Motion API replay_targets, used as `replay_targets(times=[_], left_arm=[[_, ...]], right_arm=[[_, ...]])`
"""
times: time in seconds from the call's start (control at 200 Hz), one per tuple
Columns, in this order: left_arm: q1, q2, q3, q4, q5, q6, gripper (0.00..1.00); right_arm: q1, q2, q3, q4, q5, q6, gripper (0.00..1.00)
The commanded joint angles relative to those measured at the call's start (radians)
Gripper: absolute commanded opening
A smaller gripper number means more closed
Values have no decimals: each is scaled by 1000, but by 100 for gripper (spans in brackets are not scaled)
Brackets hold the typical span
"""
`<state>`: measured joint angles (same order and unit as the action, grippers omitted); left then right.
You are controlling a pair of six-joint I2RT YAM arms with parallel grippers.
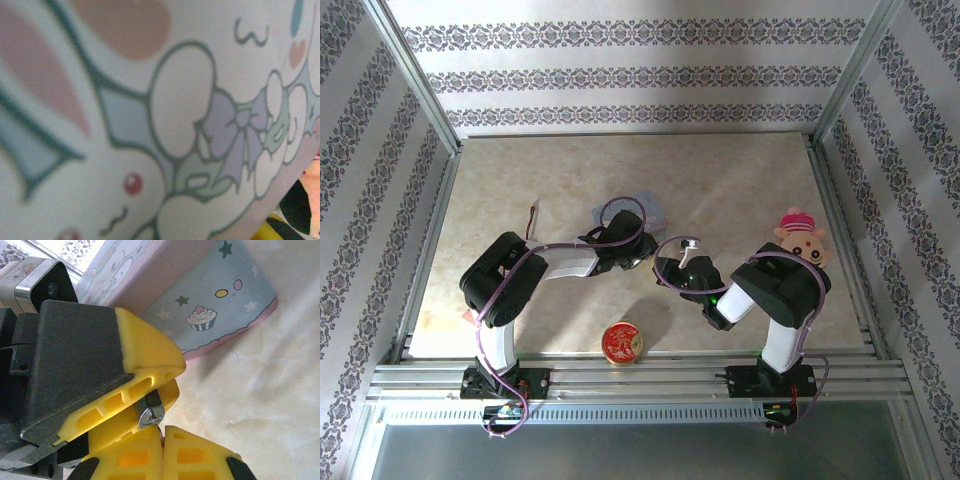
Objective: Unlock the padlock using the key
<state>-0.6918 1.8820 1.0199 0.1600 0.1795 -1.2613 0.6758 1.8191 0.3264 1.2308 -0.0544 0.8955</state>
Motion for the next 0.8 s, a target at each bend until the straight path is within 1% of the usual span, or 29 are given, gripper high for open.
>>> replay_targets(times=[0.0,0.025,0.205,0.375,0.415,0.445,0.525,0.555,0.575,0.625,0.635,0.655,0.675,0.69,0.795], left_arm=[[-20,22,-32,-46,133,-57,0],[-21,21,-31,-47,134,-54,0],[-35,29,-13,-59,153,-38,0],[-35,31,-26,-29,173,-44,1],[-32,31,-38,3,181,-51,5],[-31,30,-46,28,187,-55,11],[-25,26,-61,75,196,-52,37],[-23,25,-62,80,194,-48,41],[-24,24,-61,81,193,-44,47],[-22,21,-58,78,192,-31,50],[-21,20,-58,78,192,-28,54],[-22,19,-59,78,191,-24,57],[-22,16,-59,79,189,-22,62],[-22,15,-61,80,189,-19,63],[-14,-3,-76,84,171,0,65]], right_arm=[[-8,17,11,44,-7,7,0],[-8,18,45,43,-11,6,0],[-16,42,111,43,-46,8,0],[-17,53,128,51,-53,17,0],[-17,52,123,57,-50,18,0],[-17,49,118,61,-46,20,0],[-18,41,103,62,-39,23,0],[-18,38,98,61,-35,23,0],[-17,36,95,62,-32,26,0],[-17,36,91,62,-29,30,0],[-18,36,90,62,-29,32,0],[-17,35,89,62,-28,31,0],[-19,35,88,62,-27,33,0],[-19,36,87,62,-27,33,0],[-18,40,94,64,-28,39,0]])
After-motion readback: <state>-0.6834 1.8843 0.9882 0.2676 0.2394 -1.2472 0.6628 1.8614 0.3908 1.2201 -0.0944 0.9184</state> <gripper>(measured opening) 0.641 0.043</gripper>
